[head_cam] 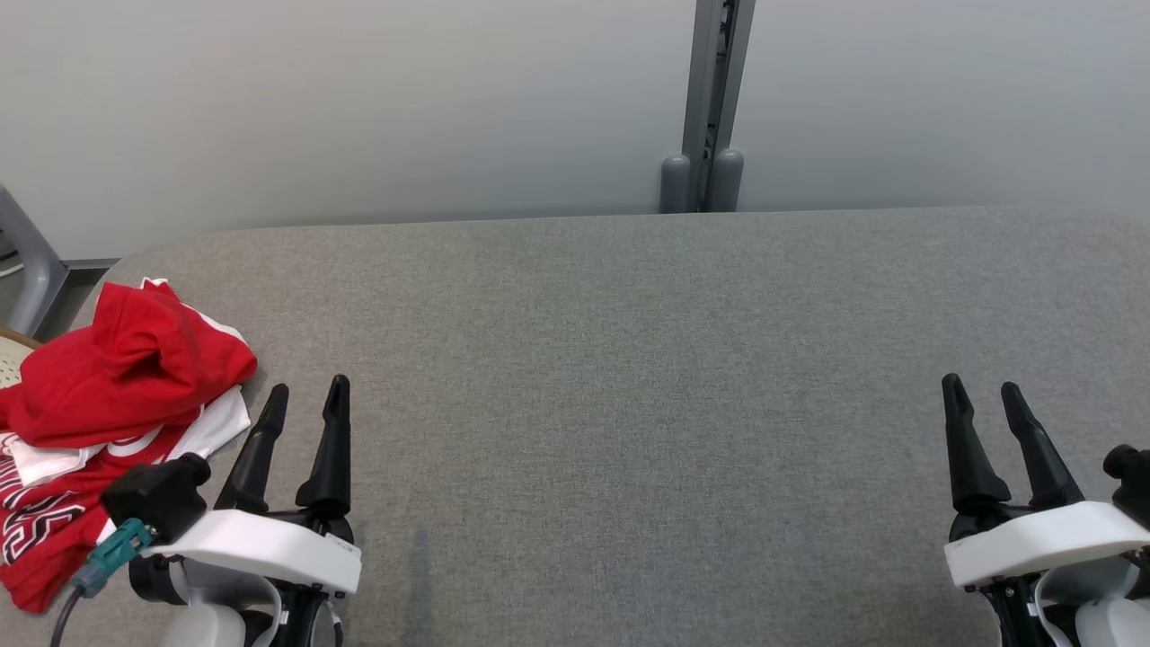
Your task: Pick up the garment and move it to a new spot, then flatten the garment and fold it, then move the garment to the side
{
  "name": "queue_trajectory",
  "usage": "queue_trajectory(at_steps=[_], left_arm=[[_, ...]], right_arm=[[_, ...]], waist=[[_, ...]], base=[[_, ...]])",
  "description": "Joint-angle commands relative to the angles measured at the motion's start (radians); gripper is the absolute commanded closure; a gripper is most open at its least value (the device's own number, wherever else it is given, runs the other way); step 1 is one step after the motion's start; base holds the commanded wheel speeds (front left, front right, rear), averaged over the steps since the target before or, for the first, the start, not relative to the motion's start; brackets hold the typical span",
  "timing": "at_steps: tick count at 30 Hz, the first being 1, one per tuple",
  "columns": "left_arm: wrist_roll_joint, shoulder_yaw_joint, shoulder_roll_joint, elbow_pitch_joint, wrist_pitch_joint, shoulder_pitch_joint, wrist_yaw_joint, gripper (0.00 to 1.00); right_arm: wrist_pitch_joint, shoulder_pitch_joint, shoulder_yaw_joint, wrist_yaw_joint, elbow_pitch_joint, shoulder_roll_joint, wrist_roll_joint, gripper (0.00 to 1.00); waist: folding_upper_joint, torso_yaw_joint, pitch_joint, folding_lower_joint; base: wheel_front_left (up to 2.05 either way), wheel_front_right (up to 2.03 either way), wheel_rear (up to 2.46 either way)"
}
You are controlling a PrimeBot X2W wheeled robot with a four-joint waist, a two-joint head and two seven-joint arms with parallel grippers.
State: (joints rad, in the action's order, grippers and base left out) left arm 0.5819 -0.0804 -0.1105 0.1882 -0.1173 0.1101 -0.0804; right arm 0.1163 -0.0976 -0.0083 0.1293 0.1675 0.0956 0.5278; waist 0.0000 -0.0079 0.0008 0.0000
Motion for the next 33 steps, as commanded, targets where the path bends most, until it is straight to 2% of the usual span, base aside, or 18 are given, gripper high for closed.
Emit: queue_trajectory(at_steps=[1, 8, 17, 33], left_arm=[[-0.033, -0.005, -0.009, -0.004, -0.011, 0.023, 0.008, 0.0], [-0.124, -0.031, -0.017, 0.027, -0.033, 0.023, 0.039, 0.0], [-0.195, -0.046, -0.029, 0.049, -0.054, 0.023, 0.057, 0.0], [-0.279, -0.05, -0.024, 0.09, -0.089, 0.029, 0.055, 0.0]], right_arm=[[0.013, -0.012, -0.002, 0.002, -0.006, 0.006, -0.041, 0.0], [0.034, -0.01, -0.01, 0.002, 0.028, -0.003, -0.151, 0.0], [0.055, -0.006, -0.012, 0.002, 0.052, -0.009, -0.231, 0.0], [0.092, 0.001, -0.005, 0.002, 0.079, -0.014, -0.299, 0.0]], waist=[[0.0, 0.0, 0.0, 0.0], [0.0, 0.0, -0.001, 0.0], [0.0, -0.003, -0.001, 0.0], [0.0, -0.006, 0.0, 0.0]], base=[[0.0, 0.0, 0.0], [0.0, 0.0, 0.0], [0.0, 0.0, 0.0], [0.0, 0.0, 0.0]])
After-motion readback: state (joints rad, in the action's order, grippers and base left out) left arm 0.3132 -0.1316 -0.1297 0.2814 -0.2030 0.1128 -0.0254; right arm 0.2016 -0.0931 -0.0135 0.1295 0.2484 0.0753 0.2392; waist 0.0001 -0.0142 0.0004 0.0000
